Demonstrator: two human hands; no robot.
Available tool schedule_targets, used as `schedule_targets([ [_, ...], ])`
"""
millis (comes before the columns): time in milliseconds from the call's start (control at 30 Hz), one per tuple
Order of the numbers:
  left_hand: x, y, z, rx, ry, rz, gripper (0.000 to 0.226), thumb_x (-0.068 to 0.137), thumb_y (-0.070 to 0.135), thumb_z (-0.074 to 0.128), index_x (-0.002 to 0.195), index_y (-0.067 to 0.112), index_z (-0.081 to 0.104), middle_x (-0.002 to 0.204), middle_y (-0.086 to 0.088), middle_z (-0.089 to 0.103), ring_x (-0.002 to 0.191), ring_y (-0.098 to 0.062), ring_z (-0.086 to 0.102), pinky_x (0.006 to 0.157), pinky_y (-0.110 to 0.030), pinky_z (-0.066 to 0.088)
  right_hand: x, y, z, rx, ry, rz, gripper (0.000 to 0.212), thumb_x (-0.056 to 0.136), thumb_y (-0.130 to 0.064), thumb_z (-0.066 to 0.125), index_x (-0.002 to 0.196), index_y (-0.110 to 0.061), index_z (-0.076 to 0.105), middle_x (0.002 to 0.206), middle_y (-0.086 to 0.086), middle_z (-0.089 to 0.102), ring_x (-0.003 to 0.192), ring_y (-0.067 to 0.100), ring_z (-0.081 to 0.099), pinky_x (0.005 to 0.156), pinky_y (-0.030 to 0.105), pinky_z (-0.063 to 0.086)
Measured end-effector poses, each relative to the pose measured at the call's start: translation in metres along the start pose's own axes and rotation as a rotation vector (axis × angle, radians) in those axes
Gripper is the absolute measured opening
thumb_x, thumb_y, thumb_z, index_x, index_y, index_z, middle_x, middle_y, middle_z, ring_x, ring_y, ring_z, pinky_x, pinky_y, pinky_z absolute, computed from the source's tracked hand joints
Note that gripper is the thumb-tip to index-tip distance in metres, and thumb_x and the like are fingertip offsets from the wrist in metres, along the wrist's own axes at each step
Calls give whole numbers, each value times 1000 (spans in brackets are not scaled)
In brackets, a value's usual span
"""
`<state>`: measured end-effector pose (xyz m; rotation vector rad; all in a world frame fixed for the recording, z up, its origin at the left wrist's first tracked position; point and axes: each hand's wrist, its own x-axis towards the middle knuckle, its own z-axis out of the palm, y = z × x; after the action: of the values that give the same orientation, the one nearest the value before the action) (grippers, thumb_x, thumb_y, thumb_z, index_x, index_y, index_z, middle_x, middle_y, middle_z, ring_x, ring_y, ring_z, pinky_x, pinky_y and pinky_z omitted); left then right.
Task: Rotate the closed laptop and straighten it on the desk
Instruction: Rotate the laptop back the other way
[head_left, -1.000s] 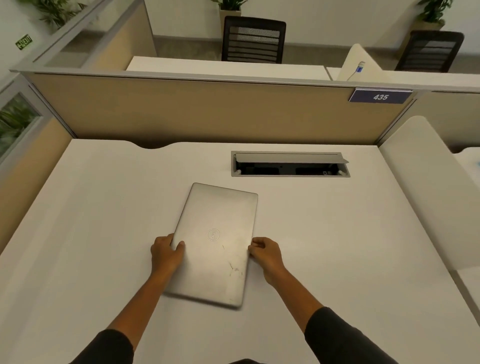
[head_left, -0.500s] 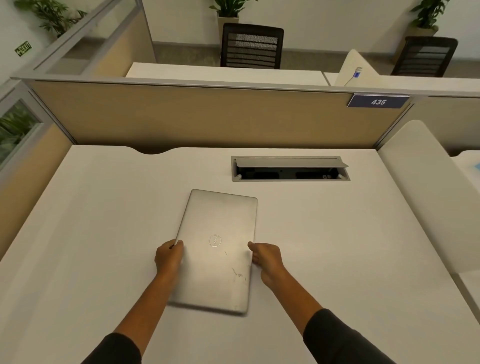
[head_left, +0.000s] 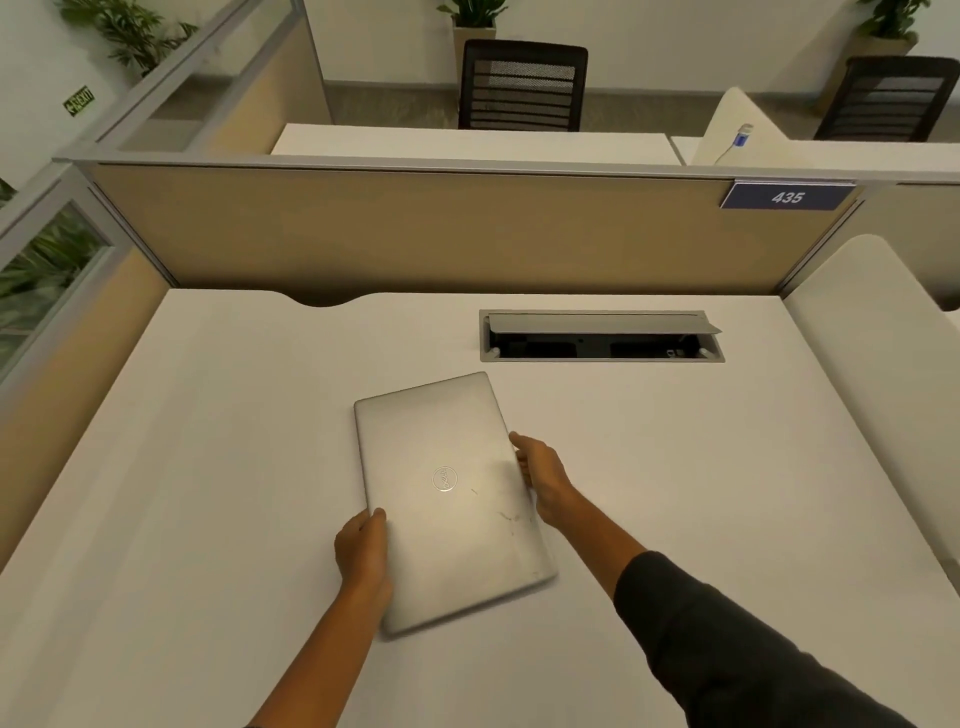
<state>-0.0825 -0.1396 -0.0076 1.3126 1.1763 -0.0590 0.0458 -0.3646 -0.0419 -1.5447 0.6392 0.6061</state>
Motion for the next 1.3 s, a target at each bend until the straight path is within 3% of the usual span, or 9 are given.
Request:
schedule_targets([
  [200, -16, -18, 9, -93, -3, -51, 11, 91, 16, 60, 83, 14, 52, 85, -10, 44, 82, -26, 39, 74, -39, 35, -12, -49, 6, -169, -37, -3, 76, 79, -71, 56, 119, -8, 69, 126, 8, 70, 112, 30, 67, 100, 43, 54],
  [367, -29, -31, 21, -195, -5, -86, 8, 95, 11, 60, 88, 11, 65, 93, -11, 60, 86, -26, 54, 83, -41, 49, -16, -77, 16, -263, -50, -57, 76, 91, -68, 51, 134, -7, 66, 135, 10, 67, 118, 31, 64, 112, 46, 49],
  [700, -50, -50, 47, -253, -53, -103, 14, 99, 6, 59, 102, -2, 70, 104, -19, 69, 96, -29, 63, 96, -48, 59, -1, -106, 27, -419, -90, -122, 75, 102, -57, 49, 151, -1, 48, 156, 19, 50, 134, 37, 52, 105, 43, 40],
  [833, -49, -50, 44, -216, -60, -68, 15, 99, 5, 58, 101, -1, 71, 103, -14, 71, 96, -28, 66, 99, -45, 57, 0, -101, 22, -453, -80, -132, 47, 102, -45, 56, 120, -3, 64, 116, 14, 60, 104, 33, 57, 86, 38, 40],
  [933, -43, -44, 41, -155, -77, -10, 15, 99, 6, 59, 84, 8, 63, 90, -7, 66, 88, -24, 61, 96, -39, 53, -9, -92, 17, -515, -66, -167, 36, 97, -37, 61, 88, -2, 57, 93, 15, 57, 91, 33, 55, 75, 37, 42],
  [1000, -30, -33, 39, -121, -55, 45, 17, 94, 11, 64, 79, 13, 57, 83, -5, 59, 84, -26, 53, 88, -38, 48, -19, -83, 12, -546, -47, -214, 44, 97, -30, 65, 108, 12, 64, 114, 28, 65, 110, 43, 63, 91, 45, 52],
  [1100, 0, -11, 35, -68, 28, 114, 16, 92, 12, 68, 81, 10, 56, 85, -8, 58, 86, -27, 53, 79, -35, 46, -34, -60, 0, -494, 20, -254, 57, 98, -29, 67, 141, 7, 56, 149, 21, 55, 140, 36, 51, 115, 44, 42],
  [1200, 37, 13, 28, 35, 116, 137, 33, 87, 19, 74, 114, 2, 68, 118, -18, 69, 106, -36, 68, 94, -43, 56, -43, -32, -13, -394, 128, -251, 63, 97, -31, 69, 153, -9, 50, 161, 9, 45, 151, 27, 39, 122, 37, 34],
  [1300, 68, 35, 16, 151, 166, 145, 63, 86, 30, 73, 140, 2, 57, 147, -23, 52, 131, -43, 58, 109, -53, 51, -56, -4, -27, -363, 252, -258, 66, 98, -26, 68, 157, -9, 45, 167, 8, 36, 158, 26, 24, 127, 38, 26],
])
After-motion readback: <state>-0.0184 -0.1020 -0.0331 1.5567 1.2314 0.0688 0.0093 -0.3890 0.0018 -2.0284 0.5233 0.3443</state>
